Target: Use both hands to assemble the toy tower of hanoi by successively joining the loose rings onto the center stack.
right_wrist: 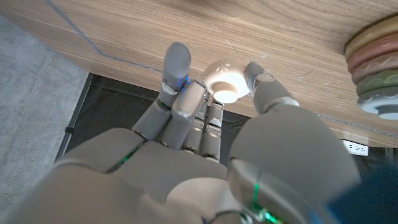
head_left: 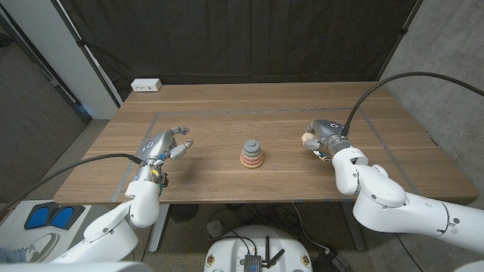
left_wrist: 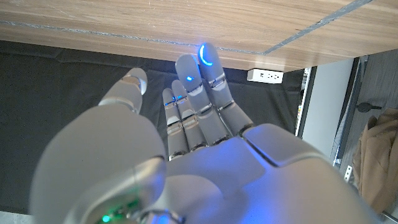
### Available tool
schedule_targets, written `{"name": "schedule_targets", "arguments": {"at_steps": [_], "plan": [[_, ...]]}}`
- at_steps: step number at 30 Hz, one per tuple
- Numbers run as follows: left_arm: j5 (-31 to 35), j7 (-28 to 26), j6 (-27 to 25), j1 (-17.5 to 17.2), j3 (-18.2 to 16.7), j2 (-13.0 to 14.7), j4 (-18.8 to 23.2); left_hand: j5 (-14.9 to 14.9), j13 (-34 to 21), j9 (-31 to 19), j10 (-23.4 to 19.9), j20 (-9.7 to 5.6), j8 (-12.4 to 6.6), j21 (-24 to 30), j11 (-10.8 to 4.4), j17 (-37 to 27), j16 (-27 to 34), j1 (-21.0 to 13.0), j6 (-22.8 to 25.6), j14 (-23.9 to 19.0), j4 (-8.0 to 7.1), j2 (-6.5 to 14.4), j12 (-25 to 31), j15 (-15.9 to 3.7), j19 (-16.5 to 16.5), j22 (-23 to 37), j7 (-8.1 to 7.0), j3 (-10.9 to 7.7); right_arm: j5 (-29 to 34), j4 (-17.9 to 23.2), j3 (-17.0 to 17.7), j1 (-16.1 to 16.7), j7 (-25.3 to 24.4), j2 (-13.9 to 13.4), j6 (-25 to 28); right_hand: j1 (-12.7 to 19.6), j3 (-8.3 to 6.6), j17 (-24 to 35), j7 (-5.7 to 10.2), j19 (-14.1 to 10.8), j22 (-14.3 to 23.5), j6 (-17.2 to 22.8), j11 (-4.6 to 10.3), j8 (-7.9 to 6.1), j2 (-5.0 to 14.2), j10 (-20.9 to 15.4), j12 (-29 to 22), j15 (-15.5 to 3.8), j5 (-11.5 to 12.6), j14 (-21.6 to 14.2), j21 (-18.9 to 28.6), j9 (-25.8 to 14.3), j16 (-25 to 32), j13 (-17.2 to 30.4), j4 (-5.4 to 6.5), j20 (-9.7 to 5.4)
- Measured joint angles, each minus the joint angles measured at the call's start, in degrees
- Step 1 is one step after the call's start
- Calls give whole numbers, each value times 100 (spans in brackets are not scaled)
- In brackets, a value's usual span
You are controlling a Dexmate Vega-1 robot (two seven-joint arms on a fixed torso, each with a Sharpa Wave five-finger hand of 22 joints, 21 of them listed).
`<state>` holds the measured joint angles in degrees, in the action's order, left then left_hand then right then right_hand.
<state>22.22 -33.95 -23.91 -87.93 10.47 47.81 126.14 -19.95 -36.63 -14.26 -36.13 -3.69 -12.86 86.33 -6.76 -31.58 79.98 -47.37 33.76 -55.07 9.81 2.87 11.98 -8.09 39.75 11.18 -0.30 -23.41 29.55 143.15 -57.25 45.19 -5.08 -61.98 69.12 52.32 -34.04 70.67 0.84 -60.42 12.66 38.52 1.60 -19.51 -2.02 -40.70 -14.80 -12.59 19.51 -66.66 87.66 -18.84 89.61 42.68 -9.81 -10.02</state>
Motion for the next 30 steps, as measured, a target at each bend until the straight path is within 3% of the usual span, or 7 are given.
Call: {"name": "schedule_targets", "arguments": {"at_steps": [19,30], "plan": [[38,-67,-5,129,105,-75,-59,0,0,1,-32,0,0,0,-29,28,0,0,30,1,-16,0,0,0,-1,0,-30,-48,273,32,757,470,319,-121,-1180,0,8,0,22,13,11,-22,-6,50,0,-7,89,22,23,22,-1,-21,0,51,-9,-12],[47,-73,-106,204,178,-96,-41,0,-1,1,-54,0,0,0,-8,27,0,0,30,1,-15,0,0,1,-1,1,-30,-47,455,-144,1225,658,576,11,-2064,0,15,0,22,45,26,-22,-5,67,0,-6,117,21,23,21,-1,-20,0,82,-16,-3]]}}
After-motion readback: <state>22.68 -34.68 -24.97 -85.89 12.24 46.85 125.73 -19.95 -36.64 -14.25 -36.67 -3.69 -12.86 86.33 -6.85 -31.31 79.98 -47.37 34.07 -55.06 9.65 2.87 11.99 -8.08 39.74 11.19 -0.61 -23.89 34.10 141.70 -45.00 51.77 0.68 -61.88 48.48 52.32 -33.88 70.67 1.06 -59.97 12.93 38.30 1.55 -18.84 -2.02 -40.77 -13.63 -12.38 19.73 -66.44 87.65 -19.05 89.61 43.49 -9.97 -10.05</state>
